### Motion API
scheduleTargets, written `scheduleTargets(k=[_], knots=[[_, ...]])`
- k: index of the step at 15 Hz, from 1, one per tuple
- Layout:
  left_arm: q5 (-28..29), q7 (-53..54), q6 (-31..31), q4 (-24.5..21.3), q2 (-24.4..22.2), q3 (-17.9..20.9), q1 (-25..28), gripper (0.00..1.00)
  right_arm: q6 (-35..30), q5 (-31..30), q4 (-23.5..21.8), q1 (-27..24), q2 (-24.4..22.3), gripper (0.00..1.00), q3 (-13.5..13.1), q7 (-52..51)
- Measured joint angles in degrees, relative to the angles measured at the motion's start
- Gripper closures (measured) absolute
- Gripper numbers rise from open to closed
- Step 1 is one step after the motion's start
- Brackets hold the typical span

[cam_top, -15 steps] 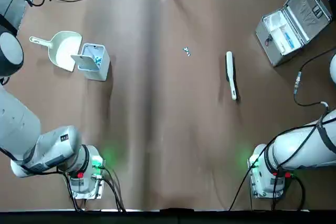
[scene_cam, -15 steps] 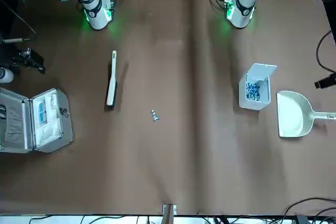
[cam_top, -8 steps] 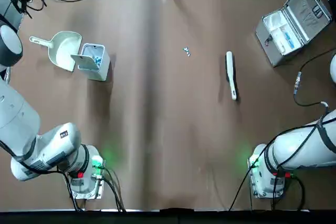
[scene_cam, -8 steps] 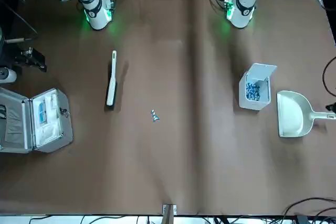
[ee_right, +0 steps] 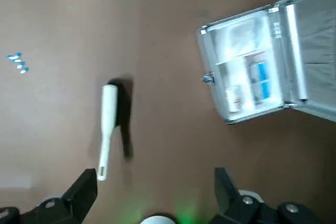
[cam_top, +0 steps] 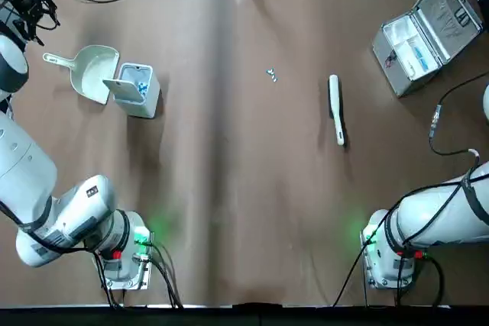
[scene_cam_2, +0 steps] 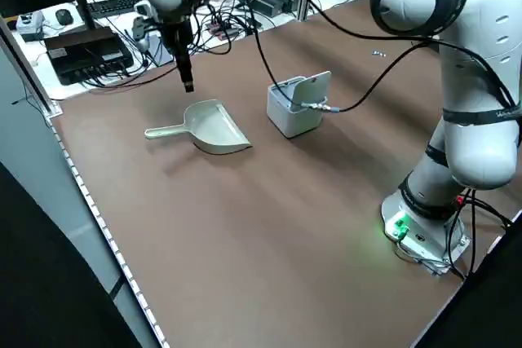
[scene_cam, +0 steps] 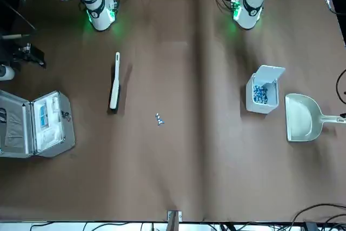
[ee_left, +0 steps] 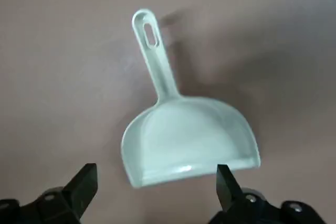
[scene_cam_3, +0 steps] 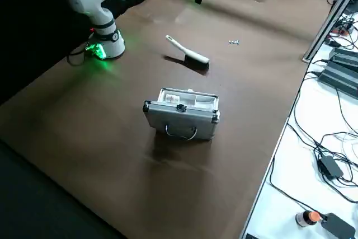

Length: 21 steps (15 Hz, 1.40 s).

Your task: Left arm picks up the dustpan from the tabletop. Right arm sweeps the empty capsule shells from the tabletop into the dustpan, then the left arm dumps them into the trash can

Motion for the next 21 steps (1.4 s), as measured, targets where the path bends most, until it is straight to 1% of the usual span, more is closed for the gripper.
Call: scheduleTargets(k=[2, 5, 7, 10, 12, 14, 16, 19, 20, 21], knots=[[0.0, -0.8, 5.5, -1.8, 0.9, 0.0, 0.4, 0.00, 0.4, 2.7, -1.5, -0.1, 0.0, 0.01, -0.1, 0.0], [0.0, -3.1, 14.8, -6.2, 1.3, 0.4, 0.4, 0.00, 2.7, 3.8, -5.3, -0.1, -0.1, 0.01, -0.1, 0.0], [1.3, -4.0, 20.1, -9.0, 1.4, 1.2, 0.5, 0.00, 5.4, 4.3, -9.2, -0.1, -0.7, 0.01, -0.1, 0.0], [5.5, -5.4, 26.4, -13.3, 1.4, 1.9, 1.0, 0.00, 8.4, 6.0, -16.9, -0.1, -2.0, 0.01, 0.0, 0.0], [7.6, -5.7, 27.9, -14.7, 2.0, 2.6, 1.2, 0.00, 10.8, 6.2, -20.8, 0.1, -2.2, 0.02, 0.1, -0.1], [9.3, -6.1, 30.2, -15.3, 3.2, 2.8, 1.6, 0.00, 12.2, 6.4, -23.6, 0.8, -2.2, 0.02, 0.3, -0.1], [9.6, -6.6, 32.4, -15.3, 4.6, 3.2, 1.7, 0.00, 14.7, 6.5, -26.9, 1.4, -2.3, 0.02, 0.5, -0.1], [9.7, -6.9, 34.1, -15.3, 5.8, 3.4, 1.7, 0.00, 20.1, 6.7, -32.4, 3.1, -2.3, 0.02, 0.6, -0.1], [9.7, -6.9, 35.0, -15.3, 6.3, 3.4, 1.7, 0.00, 22.1, 7.4, -35.5, 3.8, -2.3, 0.02, 0.7, -0.1], [9.7, -6.9, 35.4, -15.3, 6.5, 3.4, 1.7, 0.00, 22.4, 7.7, -36.6, 4.1, -2.3, 0.02, 0.7, -0.1]])
